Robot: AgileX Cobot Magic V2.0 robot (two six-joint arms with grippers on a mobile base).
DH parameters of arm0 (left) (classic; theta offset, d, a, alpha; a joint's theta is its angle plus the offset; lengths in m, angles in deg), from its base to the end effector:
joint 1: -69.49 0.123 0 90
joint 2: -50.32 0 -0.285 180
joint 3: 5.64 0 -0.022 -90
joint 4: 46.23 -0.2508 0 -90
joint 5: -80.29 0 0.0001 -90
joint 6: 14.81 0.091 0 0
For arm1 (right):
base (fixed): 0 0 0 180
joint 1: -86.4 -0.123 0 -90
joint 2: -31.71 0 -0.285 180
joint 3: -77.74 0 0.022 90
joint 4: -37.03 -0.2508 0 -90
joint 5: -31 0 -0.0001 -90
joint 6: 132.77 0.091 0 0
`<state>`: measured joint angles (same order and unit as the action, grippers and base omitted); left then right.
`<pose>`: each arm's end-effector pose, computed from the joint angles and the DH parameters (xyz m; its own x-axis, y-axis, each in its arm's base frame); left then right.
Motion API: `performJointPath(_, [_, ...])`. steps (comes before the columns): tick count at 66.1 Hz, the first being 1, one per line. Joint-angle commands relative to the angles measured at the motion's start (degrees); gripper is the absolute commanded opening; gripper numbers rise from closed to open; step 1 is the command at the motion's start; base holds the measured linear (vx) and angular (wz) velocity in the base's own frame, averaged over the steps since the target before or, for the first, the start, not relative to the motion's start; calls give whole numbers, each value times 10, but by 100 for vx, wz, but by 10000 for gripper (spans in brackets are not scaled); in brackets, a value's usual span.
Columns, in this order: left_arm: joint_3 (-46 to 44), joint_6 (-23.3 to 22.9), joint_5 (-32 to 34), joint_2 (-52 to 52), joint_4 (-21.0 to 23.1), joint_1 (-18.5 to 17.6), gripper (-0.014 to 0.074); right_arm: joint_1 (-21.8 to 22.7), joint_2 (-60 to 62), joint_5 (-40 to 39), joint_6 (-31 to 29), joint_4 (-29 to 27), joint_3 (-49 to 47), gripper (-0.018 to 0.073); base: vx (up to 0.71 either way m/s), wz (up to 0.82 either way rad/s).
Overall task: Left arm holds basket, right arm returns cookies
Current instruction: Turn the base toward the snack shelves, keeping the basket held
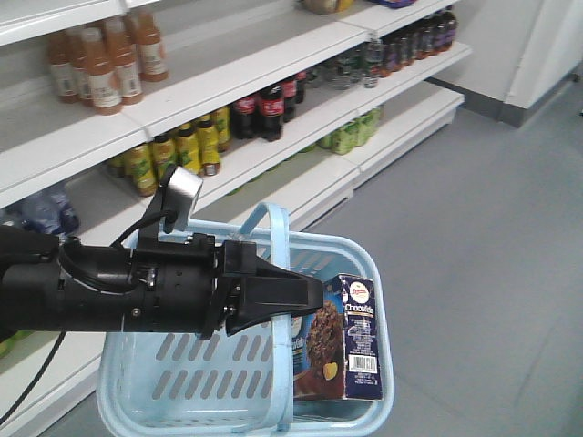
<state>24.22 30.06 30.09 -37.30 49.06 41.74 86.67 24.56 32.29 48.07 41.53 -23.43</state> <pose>0.2113 -0.1899 0.2904 -0.9379 -0.0905 -0.3349 0.2993 0.2768 -0.9131 0.0568 -0.0004 0.2022 0.0472 -0.0640 -0.9968 0.0095 0.9979 -0.0637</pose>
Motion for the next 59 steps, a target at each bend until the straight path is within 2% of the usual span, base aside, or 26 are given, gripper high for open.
performJointPath(1, [-23, 7, -32, 19, 47, -2, -3, 3, 7, -41, -1, 3, 10, -3, 21, -76])
performJointPath(59, [-23, 7, -31, 19, 47, -2, -3, 3, 7, -41, -1, 3, 10, -3, 17, -68])
